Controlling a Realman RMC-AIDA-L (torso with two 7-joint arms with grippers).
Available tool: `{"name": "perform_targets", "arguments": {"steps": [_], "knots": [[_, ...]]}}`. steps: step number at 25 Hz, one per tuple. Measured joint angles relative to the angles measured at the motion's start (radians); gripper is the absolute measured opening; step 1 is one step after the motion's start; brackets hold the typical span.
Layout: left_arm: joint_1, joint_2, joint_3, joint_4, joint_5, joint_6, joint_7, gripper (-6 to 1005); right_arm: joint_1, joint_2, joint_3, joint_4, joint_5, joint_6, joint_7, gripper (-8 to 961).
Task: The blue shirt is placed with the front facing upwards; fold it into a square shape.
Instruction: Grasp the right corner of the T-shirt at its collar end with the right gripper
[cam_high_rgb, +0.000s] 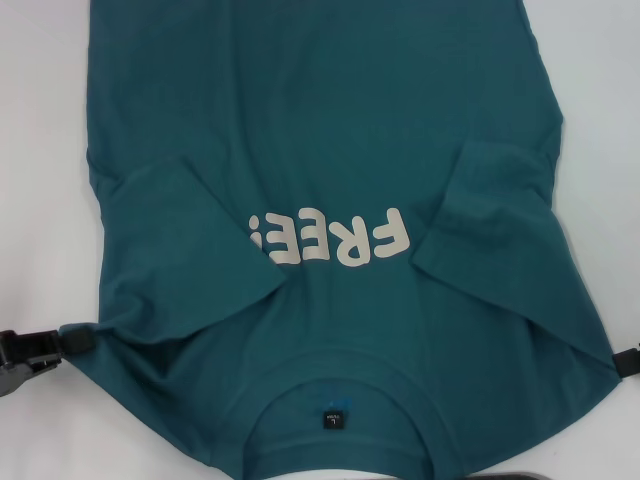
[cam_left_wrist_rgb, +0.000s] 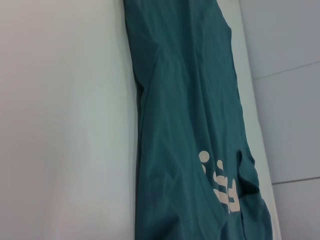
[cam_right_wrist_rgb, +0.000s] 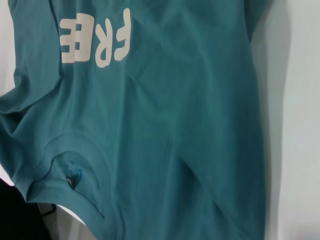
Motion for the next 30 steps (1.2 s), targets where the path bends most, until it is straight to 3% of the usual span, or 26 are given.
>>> {"name": "perform_targets", "arguments": {"steps": [30], "knots": [[-0.010,0.008,0.000,0.000,0.000,-0.002,-0.004,37,0.023,0.011,-0.016,0.033,-0.004,0.026,0.031,881]]}}
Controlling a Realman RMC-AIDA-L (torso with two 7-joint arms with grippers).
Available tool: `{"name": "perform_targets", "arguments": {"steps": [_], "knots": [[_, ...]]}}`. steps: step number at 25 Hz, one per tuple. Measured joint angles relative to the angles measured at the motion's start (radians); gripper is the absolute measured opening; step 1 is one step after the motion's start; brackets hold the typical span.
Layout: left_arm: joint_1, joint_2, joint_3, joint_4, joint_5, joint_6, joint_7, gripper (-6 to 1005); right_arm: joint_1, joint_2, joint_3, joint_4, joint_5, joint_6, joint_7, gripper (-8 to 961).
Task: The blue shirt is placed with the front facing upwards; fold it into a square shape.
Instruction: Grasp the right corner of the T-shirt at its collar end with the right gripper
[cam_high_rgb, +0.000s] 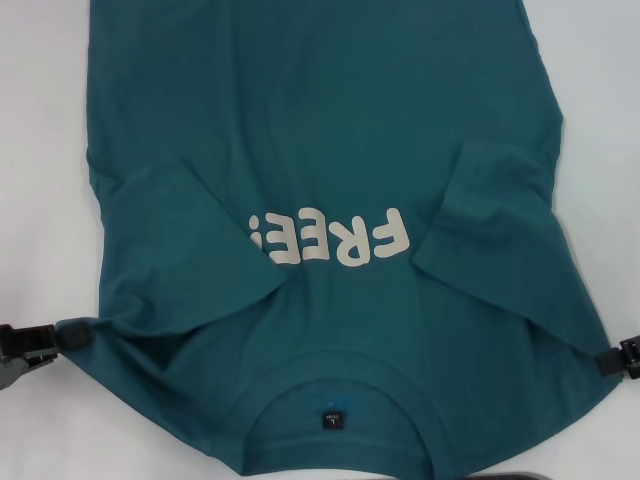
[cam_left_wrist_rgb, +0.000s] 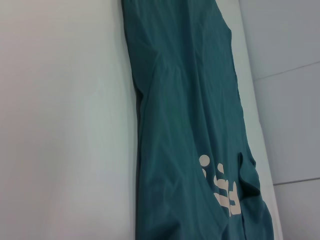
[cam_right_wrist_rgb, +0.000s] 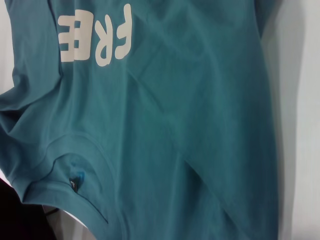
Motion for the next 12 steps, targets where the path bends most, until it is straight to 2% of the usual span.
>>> {"name": "perform_targets", "arguments": {"steps": [12], "knots": [[0.000,-0.001,0.001,0.000,0.000,-0.003,0.000,37,0.009,0.003,-0.002,0.015,-0.011,0.012,0.009,875]]}}
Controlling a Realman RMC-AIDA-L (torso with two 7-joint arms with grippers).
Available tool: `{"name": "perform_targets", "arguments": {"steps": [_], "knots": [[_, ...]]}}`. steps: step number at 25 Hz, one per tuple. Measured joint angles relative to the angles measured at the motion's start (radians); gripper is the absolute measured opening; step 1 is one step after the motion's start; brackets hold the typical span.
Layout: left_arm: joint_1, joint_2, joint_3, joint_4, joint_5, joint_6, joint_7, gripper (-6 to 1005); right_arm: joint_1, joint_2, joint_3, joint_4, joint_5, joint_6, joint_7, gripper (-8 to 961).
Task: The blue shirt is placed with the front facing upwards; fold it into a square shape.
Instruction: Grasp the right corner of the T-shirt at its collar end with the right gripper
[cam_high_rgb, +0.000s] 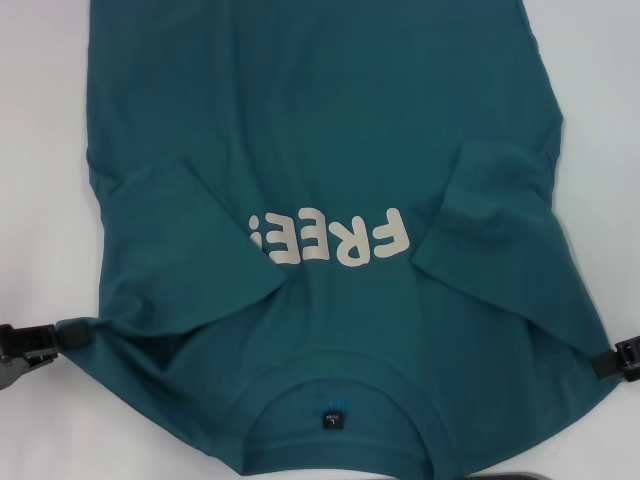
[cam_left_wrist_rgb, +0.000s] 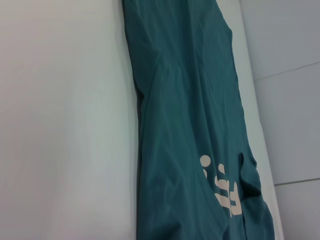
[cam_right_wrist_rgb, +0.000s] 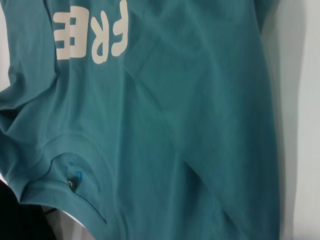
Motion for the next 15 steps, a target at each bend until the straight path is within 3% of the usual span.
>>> {"name": "perform_targets", "arguments": {"steps": [15], "knots": [[0.002,0.000,0.000,0.000,0.000,0.000,0.000,37,0.014,0.013,-0.015,0.010,0.001,0.004,-0.002,867]]}}
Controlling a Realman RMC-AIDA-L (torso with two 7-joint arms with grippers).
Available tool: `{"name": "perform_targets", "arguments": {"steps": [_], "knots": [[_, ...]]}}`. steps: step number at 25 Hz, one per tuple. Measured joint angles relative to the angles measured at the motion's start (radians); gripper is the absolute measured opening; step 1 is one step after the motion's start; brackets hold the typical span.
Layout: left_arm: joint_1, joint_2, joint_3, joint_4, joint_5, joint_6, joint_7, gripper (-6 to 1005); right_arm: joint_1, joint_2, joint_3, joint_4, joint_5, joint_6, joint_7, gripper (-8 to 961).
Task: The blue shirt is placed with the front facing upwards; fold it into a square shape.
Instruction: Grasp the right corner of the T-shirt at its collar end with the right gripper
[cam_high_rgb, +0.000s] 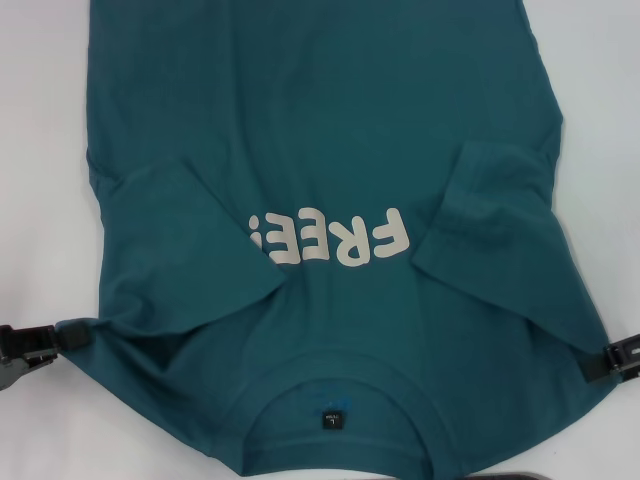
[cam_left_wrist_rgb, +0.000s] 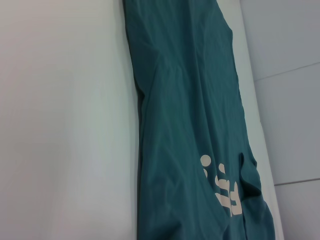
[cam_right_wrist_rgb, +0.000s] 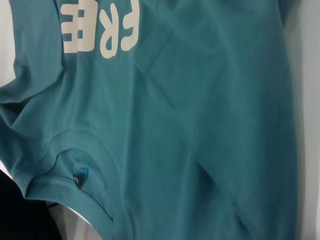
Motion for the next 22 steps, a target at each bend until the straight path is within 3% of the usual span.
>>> {"name": "perform_targets", "arguments": {"steps": [22], "knots": [[-0.004,0.000,0.000,0.003,0.000,0.001,0.000,38,0.020,0.013,0.009,0.016,0.060,0.001,-0.042,856]]}}
